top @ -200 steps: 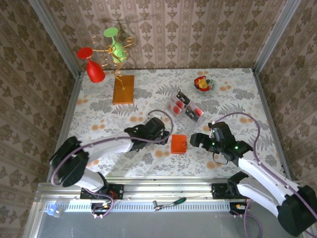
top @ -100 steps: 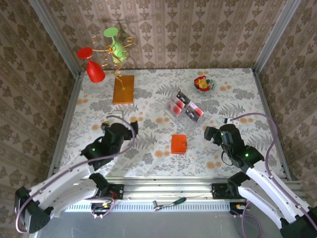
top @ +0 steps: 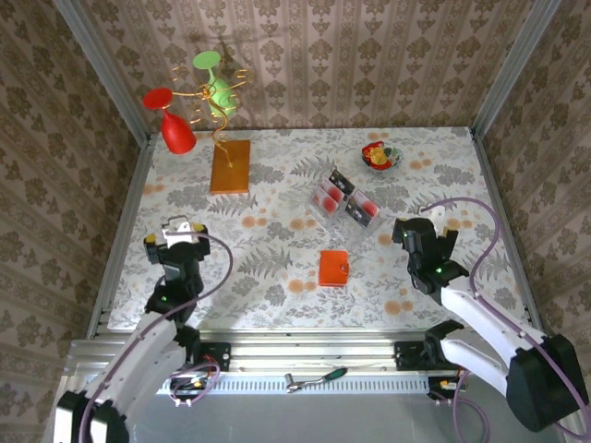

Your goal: Put the credit cards into the card holder

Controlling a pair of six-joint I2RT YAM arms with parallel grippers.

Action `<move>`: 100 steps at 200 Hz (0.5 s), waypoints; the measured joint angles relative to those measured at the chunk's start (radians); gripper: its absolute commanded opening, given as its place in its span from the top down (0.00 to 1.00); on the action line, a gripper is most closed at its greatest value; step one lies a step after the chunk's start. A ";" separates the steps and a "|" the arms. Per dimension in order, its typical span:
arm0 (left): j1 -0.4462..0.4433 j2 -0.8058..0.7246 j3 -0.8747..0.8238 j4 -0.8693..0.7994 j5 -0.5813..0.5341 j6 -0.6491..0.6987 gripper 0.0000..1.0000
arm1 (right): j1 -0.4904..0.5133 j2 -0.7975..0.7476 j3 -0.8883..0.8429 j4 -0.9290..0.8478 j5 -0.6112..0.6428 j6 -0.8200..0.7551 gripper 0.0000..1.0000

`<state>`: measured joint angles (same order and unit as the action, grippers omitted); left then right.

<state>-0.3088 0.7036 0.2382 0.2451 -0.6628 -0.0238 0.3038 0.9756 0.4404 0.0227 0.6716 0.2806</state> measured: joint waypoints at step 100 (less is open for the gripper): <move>0.071 0.569 -0.021 0.555 0.246 0.163 0.00 | -0.143 0.188 -0.135 0.490 -0.144 -0.169 0.00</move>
<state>-0.2375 1.2724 0.2176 0.8005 -0.4164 0.1390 0.1604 1.1641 0.3050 0.5125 0.5278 0.1120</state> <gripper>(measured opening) 0.999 0.999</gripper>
